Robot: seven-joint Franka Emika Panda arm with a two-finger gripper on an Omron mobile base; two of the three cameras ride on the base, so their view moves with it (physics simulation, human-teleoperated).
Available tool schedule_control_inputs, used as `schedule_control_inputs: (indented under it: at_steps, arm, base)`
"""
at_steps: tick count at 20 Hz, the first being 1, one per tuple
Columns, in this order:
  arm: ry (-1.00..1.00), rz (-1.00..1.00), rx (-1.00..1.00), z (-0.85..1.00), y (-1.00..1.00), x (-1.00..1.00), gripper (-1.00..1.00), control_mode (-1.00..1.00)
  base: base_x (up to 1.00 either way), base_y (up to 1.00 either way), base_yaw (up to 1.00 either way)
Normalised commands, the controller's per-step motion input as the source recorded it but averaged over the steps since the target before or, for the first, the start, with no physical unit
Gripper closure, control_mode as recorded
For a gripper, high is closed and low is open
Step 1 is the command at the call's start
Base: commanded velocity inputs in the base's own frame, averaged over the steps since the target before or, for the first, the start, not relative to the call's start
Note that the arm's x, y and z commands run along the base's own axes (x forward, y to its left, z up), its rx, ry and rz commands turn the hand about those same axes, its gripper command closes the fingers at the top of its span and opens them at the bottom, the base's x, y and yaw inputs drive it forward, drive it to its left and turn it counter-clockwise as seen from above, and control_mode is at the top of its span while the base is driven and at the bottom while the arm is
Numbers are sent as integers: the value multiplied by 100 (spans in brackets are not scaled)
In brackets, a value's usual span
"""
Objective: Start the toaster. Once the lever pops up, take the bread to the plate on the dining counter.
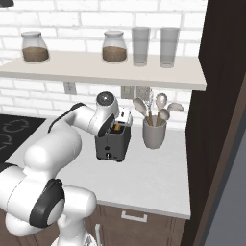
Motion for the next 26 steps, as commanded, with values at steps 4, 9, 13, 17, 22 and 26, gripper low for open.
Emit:
schedule_control_inputs:
  at_steps: [4,9,13,17,22,26]
  arm:
    - [0,0,0,0,0,0,-100,-100]
    - [0,0,0,0,0,0,-100,-100]
    - [0,0,0,0,0,0,-100,-100]
    - [0,0,0,0,0,0,-100,-100]
    - [0,0,0,0,0,0,-100,-100]
    - [0,0,0,0,0,0,-100,-100]
  base:
    - [0,0,0]
    - [0,0,0]
    - [0,0,0]
    - [0,0,0]
    - [0,0,0]
    - [0,0,0]
